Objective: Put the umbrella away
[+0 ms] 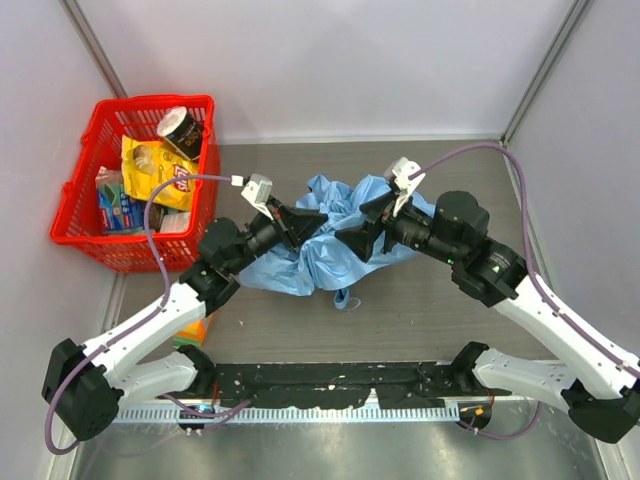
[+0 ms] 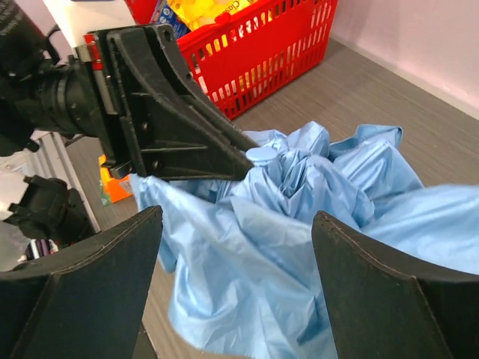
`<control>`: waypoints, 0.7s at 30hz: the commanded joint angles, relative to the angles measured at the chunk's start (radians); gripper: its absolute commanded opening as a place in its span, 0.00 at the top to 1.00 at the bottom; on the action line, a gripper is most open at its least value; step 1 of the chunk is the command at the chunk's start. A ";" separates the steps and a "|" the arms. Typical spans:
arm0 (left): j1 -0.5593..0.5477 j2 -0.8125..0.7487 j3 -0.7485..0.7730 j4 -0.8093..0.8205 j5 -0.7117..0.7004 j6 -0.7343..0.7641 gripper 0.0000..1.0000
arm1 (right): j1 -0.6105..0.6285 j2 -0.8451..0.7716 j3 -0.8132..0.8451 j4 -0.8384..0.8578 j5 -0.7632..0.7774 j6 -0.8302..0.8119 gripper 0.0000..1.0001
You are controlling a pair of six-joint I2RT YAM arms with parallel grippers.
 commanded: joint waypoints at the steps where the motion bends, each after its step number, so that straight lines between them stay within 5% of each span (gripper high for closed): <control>1: -0.004 -0.032 0.054 0.071 -0.034 -0.048 1.00 | -0.003 0.080 0.005 0.095 -0.043 -0.044 0.14; 13: -0.002 0.016 0.054 0.208 -0.037 -0.302 1.00 | 0.013 0.212 -0.109 0.329 -0.114 -0.044 0.12; 18: -0.014 0.014 0.081 0.099 -0.168 -0.307 1.00 | 0.074 0.261 -0.121 0.439 0.016 0.056 0.12; 21: -0.018 0.005 0.089 0.044 -0.259 -0.327 1.00 | 0.147 0.279 -0.132 0.431 0.272 0.030 0.12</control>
